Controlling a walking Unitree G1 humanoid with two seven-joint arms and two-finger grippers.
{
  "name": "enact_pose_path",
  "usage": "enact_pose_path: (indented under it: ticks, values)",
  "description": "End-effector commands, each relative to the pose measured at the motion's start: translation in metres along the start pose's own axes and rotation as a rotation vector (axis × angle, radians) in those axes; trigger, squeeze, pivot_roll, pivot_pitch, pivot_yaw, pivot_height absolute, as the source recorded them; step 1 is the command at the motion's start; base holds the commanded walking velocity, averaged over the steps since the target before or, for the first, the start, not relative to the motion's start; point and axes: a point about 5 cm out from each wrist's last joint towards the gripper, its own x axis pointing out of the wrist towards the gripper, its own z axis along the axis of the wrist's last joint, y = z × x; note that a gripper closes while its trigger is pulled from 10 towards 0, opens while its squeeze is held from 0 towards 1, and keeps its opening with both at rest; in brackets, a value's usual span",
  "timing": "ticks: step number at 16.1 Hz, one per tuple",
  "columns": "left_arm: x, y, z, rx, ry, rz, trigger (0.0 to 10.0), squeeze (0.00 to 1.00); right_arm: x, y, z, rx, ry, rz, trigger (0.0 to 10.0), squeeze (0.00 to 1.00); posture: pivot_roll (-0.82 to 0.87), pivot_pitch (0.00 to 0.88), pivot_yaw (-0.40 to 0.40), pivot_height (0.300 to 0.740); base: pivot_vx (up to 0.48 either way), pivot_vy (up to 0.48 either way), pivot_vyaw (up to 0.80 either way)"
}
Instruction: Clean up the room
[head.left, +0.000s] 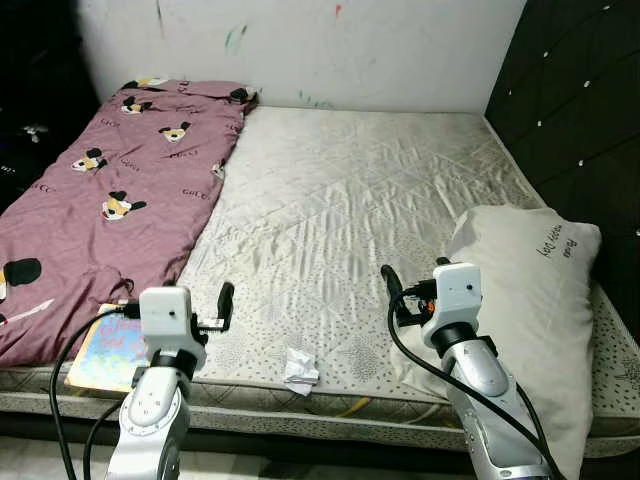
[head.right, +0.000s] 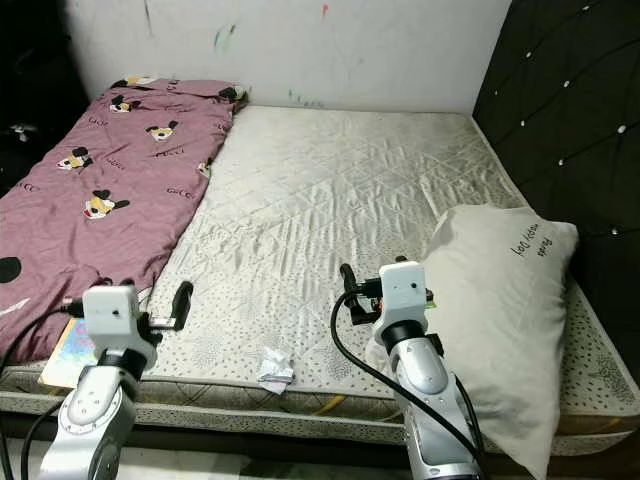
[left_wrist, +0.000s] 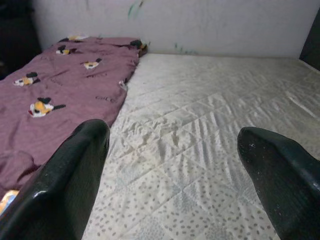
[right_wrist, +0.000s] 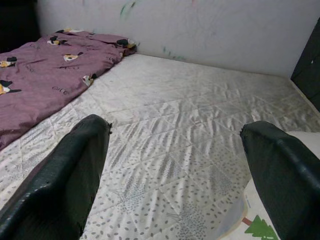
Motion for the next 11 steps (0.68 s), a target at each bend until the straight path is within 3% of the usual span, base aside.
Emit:
enact_pose_path:
  ticks: [1,11]
  values:
    - [-0.0003,-0.0003,0.0003,0.005,0.004,-0.006,10.0,0.00,-0.0003,-0.0020,0.0033,0.007,-0.007,-0.009,10.0,0.00,0.03,0.000,0.010,0.740,0.000,0.000,0.00]
    - [-0.0003,-0.0003,0.0003,0.005,0.004,-0.006,10.0,0.00,-0.0003,-0.0020,0.0033,0.007,-0.007,-0.009,10.0,0.00,0.03,0.000,0.010,0.740,0.000,0.000,0.00]
